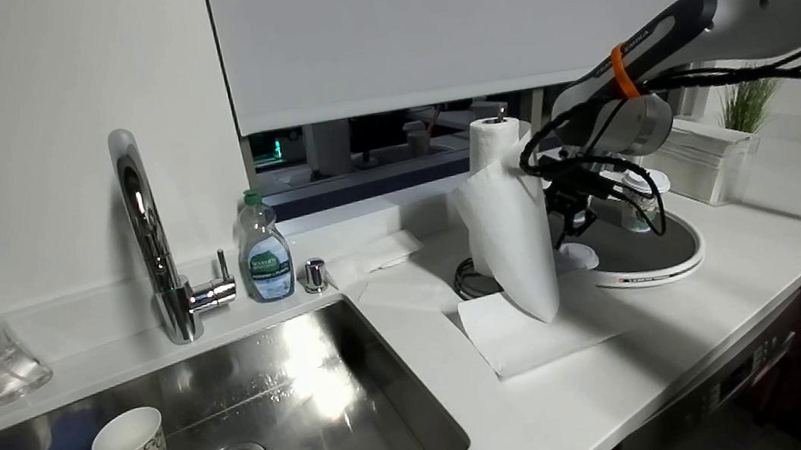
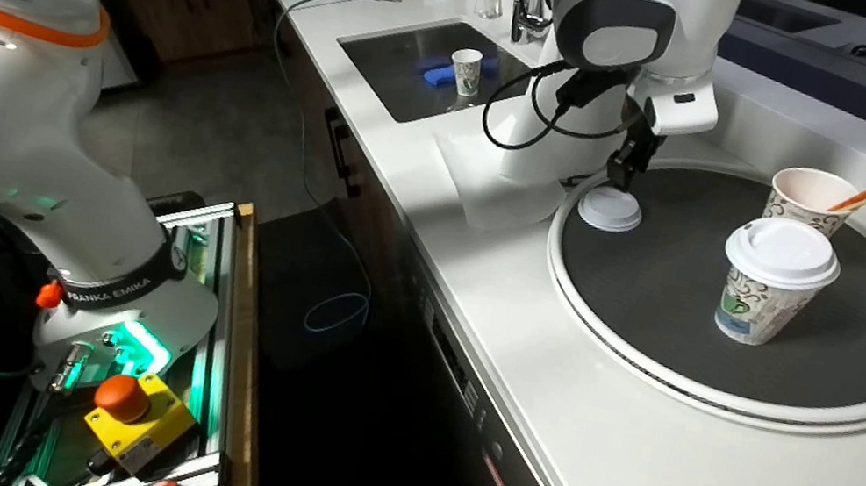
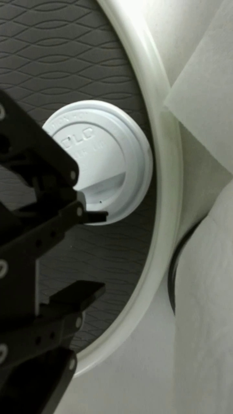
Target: Pick up the lid white and place it on the cup without a lid
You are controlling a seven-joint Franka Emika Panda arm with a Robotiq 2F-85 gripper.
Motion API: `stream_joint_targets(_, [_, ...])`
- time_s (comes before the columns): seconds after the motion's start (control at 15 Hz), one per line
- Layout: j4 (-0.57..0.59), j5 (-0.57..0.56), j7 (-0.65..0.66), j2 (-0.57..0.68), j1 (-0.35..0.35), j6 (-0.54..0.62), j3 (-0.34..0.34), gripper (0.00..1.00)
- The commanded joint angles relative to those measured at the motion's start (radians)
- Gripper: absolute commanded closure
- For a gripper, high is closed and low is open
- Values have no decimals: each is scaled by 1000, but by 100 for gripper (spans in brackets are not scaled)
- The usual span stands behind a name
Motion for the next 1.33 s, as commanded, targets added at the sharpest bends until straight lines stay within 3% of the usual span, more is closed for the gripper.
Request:
stream_joint_targets(0.0, [0,26,-21,0,-7,-29,-1,47])
stream_joint_targets(0.87, [-25,30,-48,-31,-18,-59,-2,47])
stream_joint_targets(1.13, [-22,24,-43,-26,-14,-73,-8,41])
stream_joint_targets(1.27, [-17,21,-40,-23,-12,-75,-9,45])
